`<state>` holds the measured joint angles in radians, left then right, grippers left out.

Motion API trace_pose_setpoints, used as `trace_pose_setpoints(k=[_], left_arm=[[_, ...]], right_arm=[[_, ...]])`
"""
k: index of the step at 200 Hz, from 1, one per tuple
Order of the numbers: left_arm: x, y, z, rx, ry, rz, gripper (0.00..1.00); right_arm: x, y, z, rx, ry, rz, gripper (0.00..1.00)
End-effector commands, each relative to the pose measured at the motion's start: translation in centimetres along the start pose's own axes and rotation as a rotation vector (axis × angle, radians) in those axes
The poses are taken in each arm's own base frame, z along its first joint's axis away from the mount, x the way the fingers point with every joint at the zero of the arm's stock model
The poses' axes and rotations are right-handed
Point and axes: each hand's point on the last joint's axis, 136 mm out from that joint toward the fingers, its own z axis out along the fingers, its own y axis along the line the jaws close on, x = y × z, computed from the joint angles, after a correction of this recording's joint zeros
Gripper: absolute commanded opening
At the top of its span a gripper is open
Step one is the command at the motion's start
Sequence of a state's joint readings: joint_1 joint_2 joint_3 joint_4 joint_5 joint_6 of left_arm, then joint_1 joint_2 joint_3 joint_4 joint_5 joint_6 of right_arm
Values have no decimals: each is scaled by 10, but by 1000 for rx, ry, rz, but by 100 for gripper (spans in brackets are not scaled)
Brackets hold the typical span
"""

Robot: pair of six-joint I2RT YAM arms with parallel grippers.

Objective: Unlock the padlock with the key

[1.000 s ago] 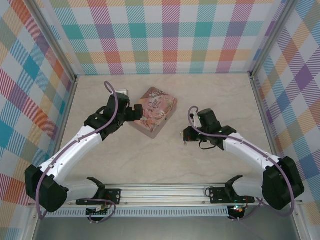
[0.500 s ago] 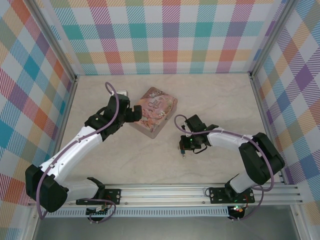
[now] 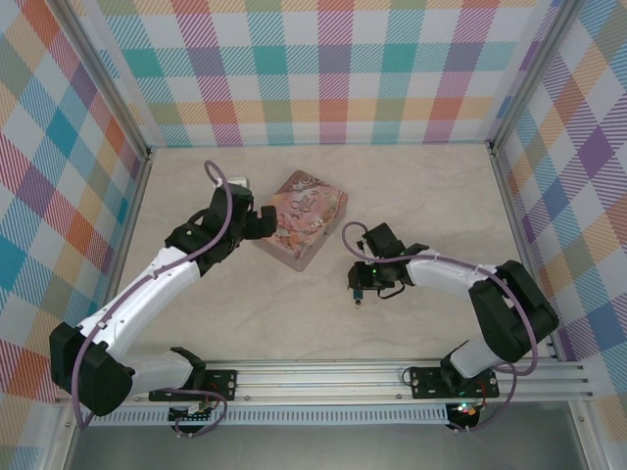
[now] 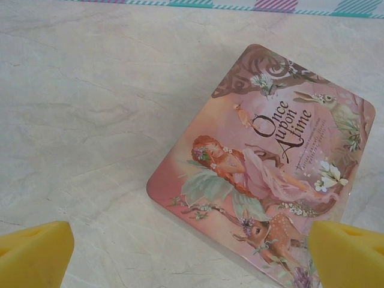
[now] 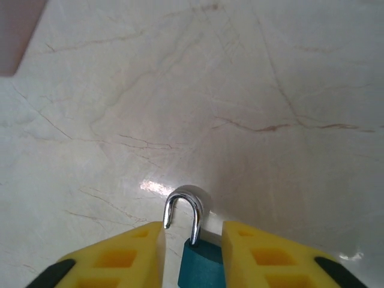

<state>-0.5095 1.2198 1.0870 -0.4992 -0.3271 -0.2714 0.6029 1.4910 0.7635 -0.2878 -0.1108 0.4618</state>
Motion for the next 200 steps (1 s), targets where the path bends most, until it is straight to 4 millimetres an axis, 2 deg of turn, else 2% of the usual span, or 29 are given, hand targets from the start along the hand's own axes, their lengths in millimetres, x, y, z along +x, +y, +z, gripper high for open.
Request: trace_pose_setpoints(k=[1,33,57,81,103,127,147,172,175,200], left_arm=[[-5,5,-4,3,-1,-15,100],[-15,16,-13,0,-38,-56,100],[-24,35,-22,-58,-94,-82,100],[-28,54,-33,-119,-159,-91,100],[-27,63,-34,-142,-194,-66,100],[-20,78,-32,-198,-209,-64,100],[-10,95,-26,-257,-212,-71,100],[5,120,-14,-326,-204,-86,100],[2,122,-13,-326,-226,-94,100],[17,140,5,-342,-261,-103,100]], right_arm=[[-18,0,-28,39,-119,-66,36],[-42,-6,-76,114,-297,-151,48],[-60,-14,-116,162,-445,-202,55],[-75,-30,-153,213,-597,-215,65],[-79,-46,-174,230,-713,-195,76],[-72,-69,-179,250,-808,-145,84],[-65,-91,-177,289,-882,-117,100],[-58,-117,-170,349,-935,-100,100],[-57,-120,-169,354,-938,-100,100],[-55,-138,-154,365,-914,-87,100]])
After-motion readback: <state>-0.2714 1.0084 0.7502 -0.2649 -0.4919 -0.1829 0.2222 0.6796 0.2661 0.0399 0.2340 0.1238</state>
